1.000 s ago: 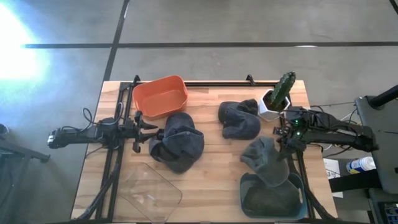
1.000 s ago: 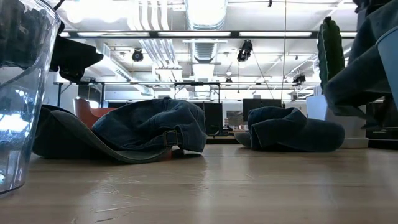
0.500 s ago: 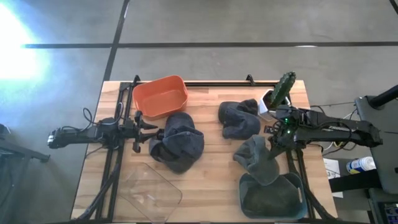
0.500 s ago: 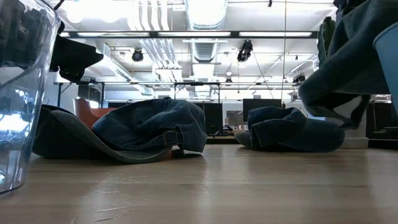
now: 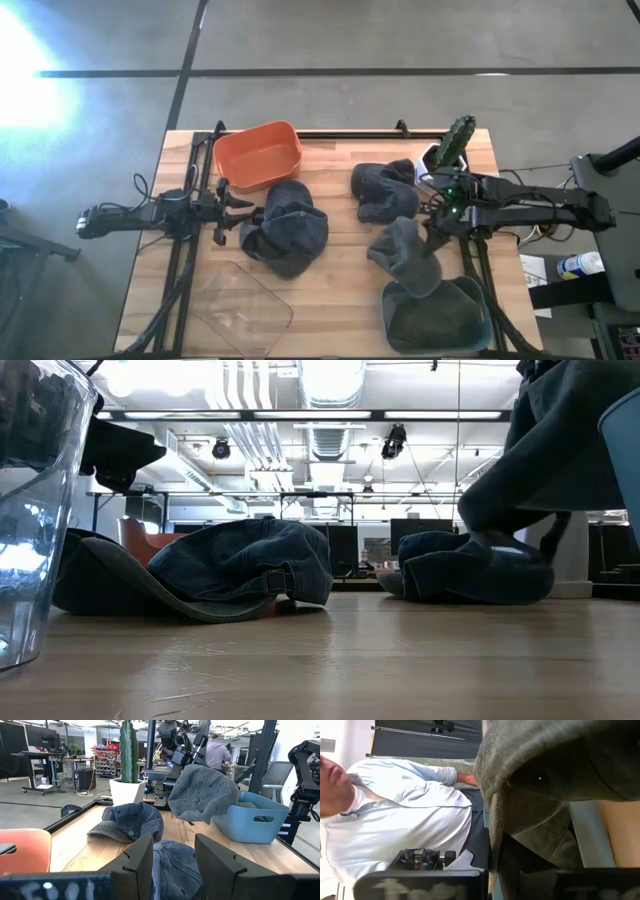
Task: Pick & Place hat
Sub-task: Put the gray cap into the blue bin
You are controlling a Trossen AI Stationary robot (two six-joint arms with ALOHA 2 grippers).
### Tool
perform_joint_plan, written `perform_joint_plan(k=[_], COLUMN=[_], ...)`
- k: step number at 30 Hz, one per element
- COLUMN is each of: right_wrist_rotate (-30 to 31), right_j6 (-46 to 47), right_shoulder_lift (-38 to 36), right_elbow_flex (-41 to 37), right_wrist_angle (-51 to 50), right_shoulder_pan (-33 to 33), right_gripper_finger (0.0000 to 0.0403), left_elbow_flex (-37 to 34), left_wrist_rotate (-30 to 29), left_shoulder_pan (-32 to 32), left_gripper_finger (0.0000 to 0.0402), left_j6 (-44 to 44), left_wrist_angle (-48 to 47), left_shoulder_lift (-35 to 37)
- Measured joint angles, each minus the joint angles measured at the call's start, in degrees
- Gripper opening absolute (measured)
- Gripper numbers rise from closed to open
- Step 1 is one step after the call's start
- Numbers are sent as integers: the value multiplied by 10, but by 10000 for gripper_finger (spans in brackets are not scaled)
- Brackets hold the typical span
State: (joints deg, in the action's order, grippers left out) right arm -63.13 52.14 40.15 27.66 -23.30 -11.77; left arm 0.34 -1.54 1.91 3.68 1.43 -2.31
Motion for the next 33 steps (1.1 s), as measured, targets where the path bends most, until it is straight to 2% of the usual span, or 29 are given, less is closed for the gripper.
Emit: perform_joint_plan(k=[8, 13, 18, 25, 33], right_wrist_rotate=[-8, -12, -10, -44, -43], right_j6=[-2, 14, 15, 46, 53], right_shoulder_lift=[20, 15, 3, -39, -111], right_elbow_flex=[1, 1, 30, 77, 104], right_wrist_angle=[6, 45, 45, -41, -154], right_shoulder_pan=[0, 0, 0, 2, 1], right_gripper_finger=[13, 13, 13, 13, 13], left_elbow_flex=[0, 0, 0, 0, 0], left_wrist_rotate=[0, 0, 0, 0, 0], left_shoulder_pan=[0, 0, 0, 0, 0], left_gripper_finger=[140, 140, 140, 140, 140], left_j6=[0, 0, 0, 0, 0], left_wrist_angle=[0, 0, 0, 0, 0], left_shoulder_lift=[0, 0, 0, 0, 0])
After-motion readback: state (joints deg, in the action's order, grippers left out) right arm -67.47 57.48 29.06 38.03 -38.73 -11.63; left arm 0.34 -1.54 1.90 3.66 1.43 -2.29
